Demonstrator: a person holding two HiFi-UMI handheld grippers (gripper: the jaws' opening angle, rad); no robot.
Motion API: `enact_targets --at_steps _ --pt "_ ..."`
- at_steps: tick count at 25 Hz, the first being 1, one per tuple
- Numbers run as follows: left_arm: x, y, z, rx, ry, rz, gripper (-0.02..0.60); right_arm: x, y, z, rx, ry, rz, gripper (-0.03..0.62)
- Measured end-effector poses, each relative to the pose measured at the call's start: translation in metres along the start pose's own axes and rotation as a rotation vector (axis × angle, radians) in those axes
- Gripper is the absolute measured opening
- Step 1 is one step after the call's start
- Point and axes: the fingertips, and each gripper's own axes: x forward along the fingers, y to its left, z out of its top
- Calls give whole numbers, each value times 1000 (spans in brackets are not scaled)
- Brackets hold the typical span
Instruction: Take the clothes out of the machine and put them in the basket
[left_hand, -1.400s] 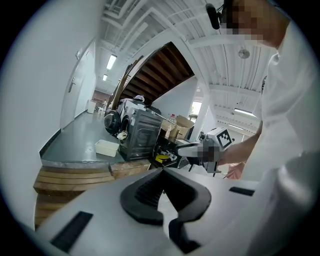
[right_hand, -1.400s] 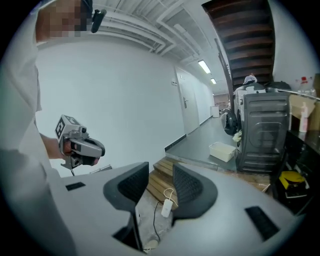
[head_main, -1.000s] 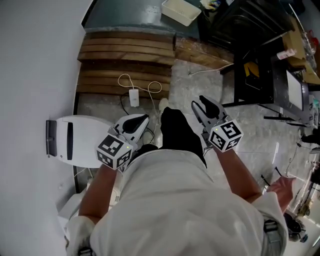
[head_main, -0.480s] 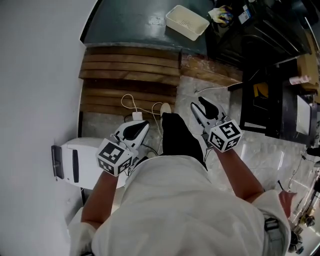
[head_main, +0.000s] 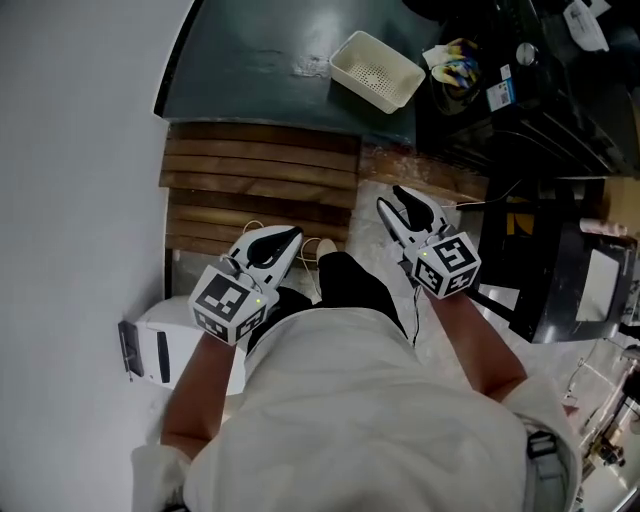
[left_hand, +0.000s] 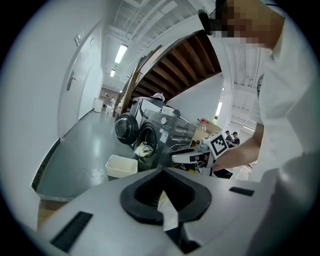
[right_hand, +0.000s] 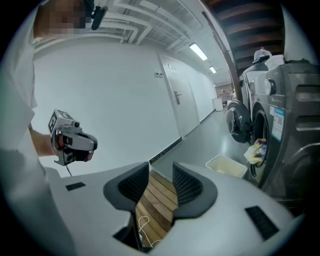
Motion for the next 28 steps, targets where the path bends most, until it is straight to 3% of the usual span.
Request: enact_targets --at_steps 4,14,19,28 --pt "17 8 48 37 21 -23 -5 13 -24 33 20 -17 -11 130" --pt "50 52 113 57 35 -98 -5 37 -63 79 76 -31 -89 130" --pt "66 107 133 50 39 -158 -5 75 -83 94 107 -21 -175 132" --pt "86 231 203 174 101 -369 -4 171 -118 163 160 -21 -405 149"
